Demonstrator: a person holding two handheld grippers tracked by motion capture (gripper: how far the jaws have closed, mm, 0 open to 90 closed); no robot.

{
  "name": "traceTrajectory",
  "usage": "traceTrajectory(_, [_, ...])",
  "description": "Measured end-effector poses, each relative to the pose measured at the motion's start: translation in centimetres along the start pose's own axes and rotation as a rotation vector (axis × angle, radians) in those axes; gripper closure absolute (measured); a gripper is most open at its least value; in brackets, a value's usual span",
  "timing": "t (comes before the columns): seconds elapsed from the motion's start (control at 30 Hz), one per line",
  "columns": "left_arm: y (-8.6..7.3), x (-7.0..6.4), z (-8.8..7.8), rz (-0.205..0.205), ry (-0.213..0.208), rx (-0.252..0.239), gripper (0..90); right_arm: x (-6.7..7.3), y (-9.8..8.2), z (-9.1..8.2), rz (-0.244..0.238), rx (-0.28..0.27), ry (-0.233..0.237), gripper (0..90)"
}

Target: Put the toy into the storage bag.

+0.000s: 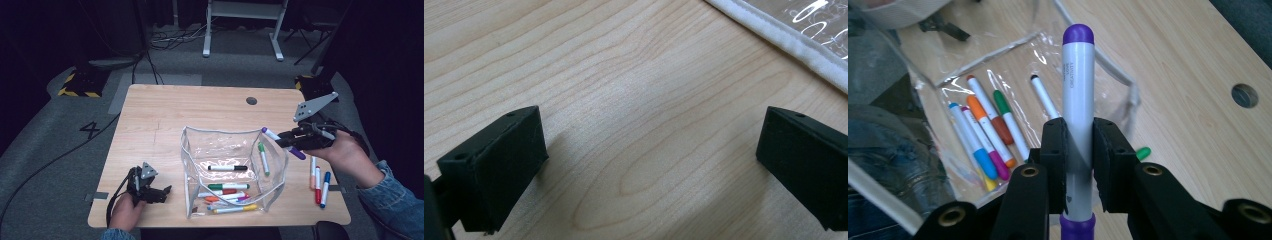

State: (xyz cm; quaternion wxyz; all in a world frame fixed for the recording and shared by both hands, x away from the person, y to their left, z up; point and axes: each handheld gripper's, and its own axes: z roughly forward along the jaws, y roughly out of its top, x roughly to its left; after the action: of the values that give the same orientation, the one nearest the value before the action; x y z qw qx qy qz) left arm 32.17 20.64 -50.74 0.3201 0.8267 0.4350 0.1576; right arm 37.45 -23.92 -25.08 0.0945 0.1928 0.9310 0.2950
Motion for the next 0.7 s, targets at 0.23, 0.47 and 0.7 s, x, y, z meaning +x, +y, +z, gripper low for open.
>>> traceTrajectory(0.23, [0.0, 0.0, 0.0, -0.002, -0.002, 0.001, 0.0, 3.1, 1.7, 0.1, -0.093, 0.009, 0.052, 76.6])
traceTrajectory(0.47, [0.0, 0.0, 0.0, -0.002, -0.002, 0.001, 0.0, 5.7, 3.4, 1.3, -0.176, 0.036, 0.108, 76.5])
traceTrajectory(0.7, [0.0, 0.0, 0.0, -0.002, -0.002, 0.001, 0.0, 7.3, 4.6, 3.4, -0.222, 0.092, 0.141, 76.5])
